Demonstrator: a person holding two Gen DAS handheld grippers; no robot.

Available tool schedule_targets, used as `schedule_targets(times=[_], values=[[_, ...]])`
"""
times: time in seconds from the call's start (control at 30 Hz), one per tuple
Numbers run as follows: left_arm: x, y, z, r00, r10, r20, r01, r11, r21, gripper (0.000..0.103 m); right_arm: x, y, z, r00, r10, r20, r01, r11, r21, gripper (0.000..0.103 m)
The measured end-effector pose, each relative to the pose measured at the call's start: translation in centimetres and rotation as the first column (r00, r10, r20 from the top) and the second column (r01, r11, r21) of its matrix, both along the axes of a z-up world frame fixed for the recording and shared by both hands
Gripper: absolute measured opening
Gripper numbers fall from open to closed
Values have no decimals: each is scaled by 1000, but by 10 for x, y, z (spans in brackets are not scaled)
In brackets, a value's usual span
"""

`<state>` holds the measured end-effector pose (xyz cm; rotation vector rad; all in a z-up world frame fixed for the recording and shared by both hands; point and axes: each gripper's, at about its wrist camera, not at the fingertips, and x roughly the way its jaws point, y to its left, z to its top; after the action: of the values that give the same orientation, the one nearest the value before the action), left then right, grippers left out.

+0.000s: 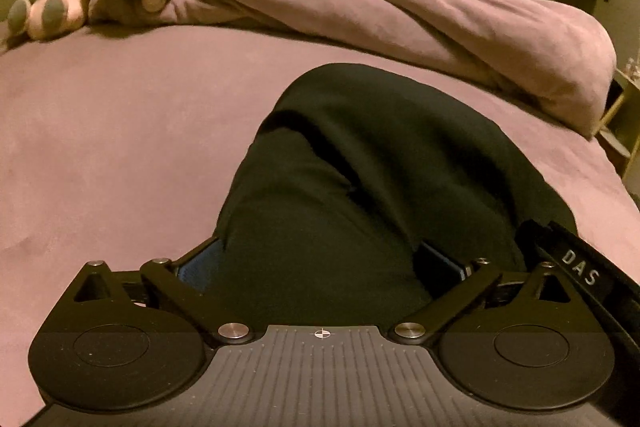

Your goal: Fold large clothes

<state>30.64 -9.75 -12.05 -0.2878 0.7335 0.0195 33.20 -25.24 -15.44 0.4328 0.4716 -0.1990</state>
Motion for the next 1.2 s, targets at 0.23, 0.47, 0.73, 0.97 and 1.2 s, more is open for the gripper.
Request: schedule_targets(times=[0.23,0.47,0.73,0.97,1.2], values=[[6,2,-5,1000,27,-1,-27,999,-19,103,14,-4,-12,1000,10,-8,-10,1000,26,64],[-4,38,24,998,-2,-69,-3,997,-76,103,-24,6,41,997,55,-59,-53,998,36,82],[-39,52,49,997,-8,-71,2,997,-81,103,-90,3,65,992,106,-66,-103,994,49,82],[-87,75,59,994,-66,-83,58,994,-94,103,-134,16,74,978,163,-131,-173,983,-64,82],[-120,82,42,991,-81,-107,75,996,-57,103,-142,34,55,947,155,-280,-229,939,-256,85]])
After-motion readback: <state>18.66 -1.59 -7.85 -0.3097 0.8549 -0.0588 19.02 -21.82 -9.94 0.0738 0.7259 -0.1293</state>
